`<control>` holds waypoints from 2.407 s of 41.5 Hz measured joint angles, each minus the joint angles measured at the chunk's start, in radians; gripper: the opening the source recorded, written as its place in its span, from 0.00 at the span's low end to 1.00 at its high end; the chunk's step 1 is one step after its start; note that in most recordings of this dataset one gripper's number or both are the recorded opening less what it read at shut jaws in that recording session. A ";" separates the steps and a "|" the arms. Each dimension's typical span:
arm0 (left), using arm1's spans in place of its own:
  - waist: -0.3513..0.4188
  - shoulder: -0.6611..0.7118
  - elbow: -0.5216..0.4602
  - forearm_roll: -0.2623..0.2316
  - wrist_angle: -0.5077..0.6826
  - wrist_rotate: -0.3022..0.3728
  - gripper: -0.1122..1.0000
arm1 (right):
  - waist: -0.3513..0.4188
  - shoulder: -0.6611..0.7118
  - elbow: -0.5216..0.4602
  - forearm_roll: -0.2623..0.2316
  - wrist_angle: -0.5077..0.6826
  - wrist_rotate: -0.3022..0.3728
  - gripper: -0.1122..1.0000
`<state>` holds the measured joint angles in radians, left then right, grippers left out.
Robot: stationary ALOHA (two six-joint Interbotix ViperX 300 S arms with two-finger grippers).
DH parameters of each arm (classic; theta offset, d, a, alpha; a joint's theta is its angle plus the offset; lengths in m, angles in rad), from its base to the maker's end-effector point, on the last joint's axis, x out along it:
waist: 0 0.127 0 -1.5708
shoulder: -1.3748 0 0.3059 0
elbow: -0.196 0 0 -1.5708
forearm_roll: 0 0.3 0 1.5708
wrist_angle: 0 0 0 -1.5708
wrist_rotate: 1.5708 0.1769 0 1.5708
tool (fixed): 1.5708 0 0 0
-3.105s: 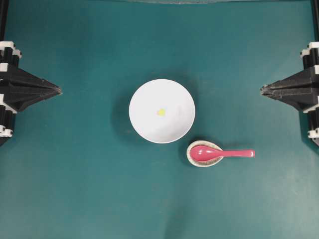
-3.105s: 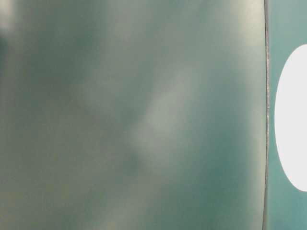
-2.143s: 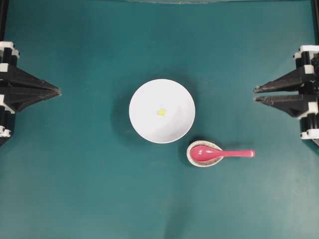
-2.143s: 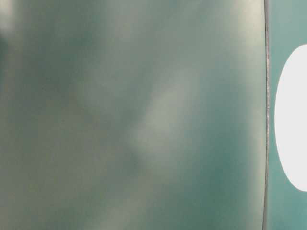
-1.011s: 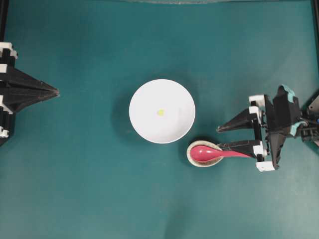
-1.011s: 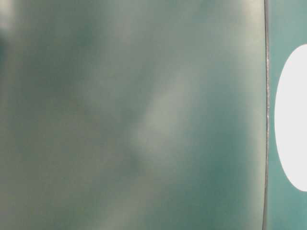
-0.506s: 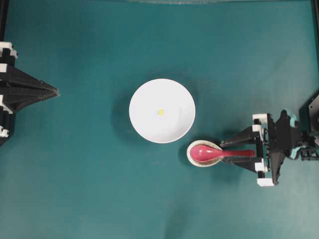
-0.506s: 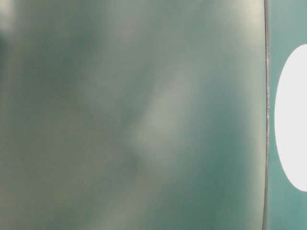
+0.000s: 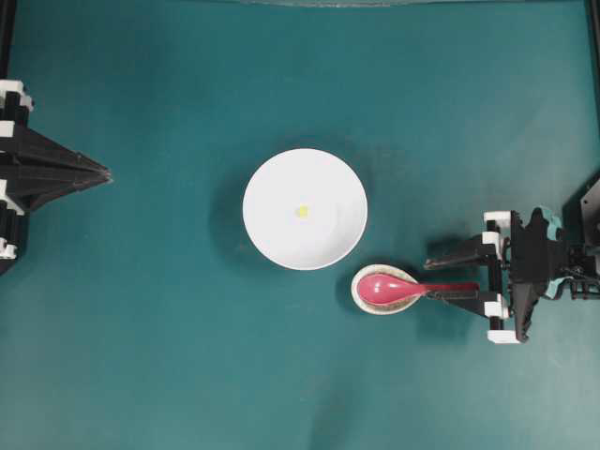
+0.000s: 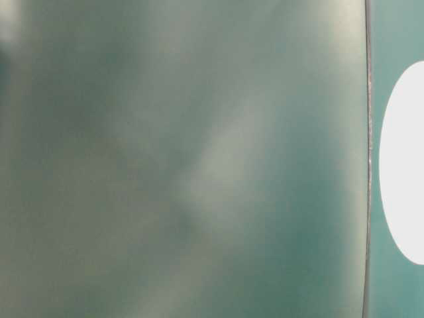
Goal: Scoop the yellow hexagonal prism block from the bowl with a spoon using the right arm.
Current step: 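Close the right gripper on the pink spoon handle end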
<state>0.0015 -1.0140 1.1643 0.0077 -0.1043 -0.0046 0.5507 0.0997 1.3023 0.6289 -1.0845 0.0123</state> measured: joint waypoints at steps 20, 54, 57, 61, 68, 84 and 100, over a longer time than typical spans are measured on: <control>0.000 0.000 0.000 0.002 0.002 0.000 0.12 | 0.015 -0.002 -0.005 -0.025 0.035 0.000 0.57; 0.000 0.000 0.000 0.002 0.002 -0.003 0.12 | 0.017 -0.002 0.000 -0.037 0.049 -0.009 0.50; -0.002 0.002 -0.002 0.002 0.002 -0.003 0.12 | 0.017 -0.002 0.000 -0.038 0.049 -0.009 0.48; 0.000 0.000 0.000 0.000 0.002 -0.003 0.12 | 0.015 0.000 -0.002 -0.037 0.049 -0.008 0.47; 0.000 0.000 0.000 0.000 0.002 -0.003 0.12 | 0.015 0.000 0.000 -0.037 0.048 -0.009 0.47; 0.000 0.000 -0.002 0.000 0.003 -0.003 0.12 | 0.012 0.000 0.000 -0.038 0.071 -0.011 0.47; 0.000 0.002 -0.002 0.000 0.003 -0.003 0.12 | 0.002 0.000 -0.006 -0.037 0.072 -0.012 0.47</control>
<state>0.0015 -1.0124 1.1628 0.0077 -0.1012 -0.0077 0.5522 0.0997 1.2962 0.5921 -1.0124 0.0000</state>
